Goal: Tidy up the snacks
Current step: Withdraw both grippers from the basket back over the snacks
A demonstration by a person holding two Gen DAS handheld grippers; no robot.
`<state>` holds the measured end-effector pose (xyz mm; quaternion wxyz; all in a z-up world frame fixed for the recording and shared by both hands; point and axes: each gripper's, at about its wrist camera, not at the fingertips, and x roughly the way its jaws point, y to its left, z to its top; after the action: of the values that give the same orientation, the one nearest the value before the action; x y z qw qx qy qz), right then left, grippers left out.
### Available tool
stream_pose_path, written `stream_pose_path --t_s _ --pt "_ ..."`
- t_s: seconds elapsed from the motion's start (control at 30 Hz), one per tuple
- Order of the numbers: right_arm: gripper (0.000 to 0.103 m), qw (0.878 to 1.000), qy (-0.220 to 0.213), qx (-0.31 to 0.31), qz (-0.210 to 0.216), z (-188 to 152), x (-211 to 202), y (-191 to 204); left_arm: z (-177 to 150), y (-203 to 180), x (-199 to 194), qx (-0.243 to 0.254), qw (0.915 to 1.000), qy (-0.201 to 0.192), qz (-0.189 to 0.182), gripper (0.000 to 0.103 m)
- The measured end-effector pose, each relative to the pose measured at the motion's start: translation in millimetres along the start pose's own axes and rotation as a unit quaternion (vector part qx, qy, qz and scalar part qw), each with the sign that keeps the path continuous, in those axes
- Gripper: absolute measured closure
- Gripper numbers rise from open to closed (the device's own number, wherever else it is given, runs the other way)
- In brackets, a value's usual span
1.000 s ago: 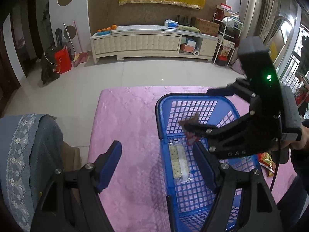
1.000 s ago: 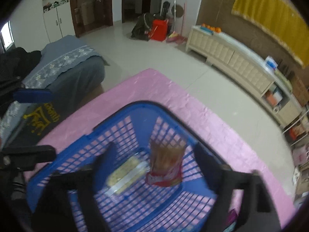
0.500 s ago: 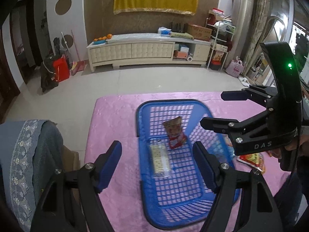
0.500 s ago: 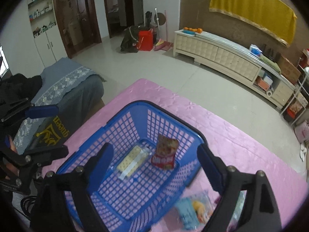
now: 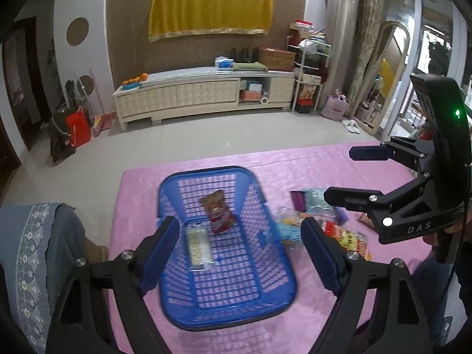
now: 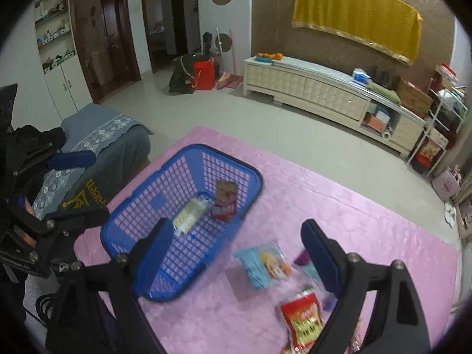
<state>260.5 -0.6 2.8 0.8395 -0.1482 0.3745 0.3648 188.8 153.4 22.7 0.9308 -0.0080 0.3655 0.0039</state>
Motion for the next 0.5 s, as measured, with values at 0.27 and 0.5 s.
stream_pose_path --t_s 0.27,0.5 --pt "0.012 0.999 0.008 0.032 -0.040 -47.0 -30.4 -34.5 -1.7 -56.2 4.4 0.030 0.9992 -0.002 -0.027 0.020" --pt "0.012 0.999 0.006 0.011 -0.047 -86.0 -39.7 -53.3 -16.0 -98.1 29.6 0.040 0.9979 0.023 -0.045 0.020"
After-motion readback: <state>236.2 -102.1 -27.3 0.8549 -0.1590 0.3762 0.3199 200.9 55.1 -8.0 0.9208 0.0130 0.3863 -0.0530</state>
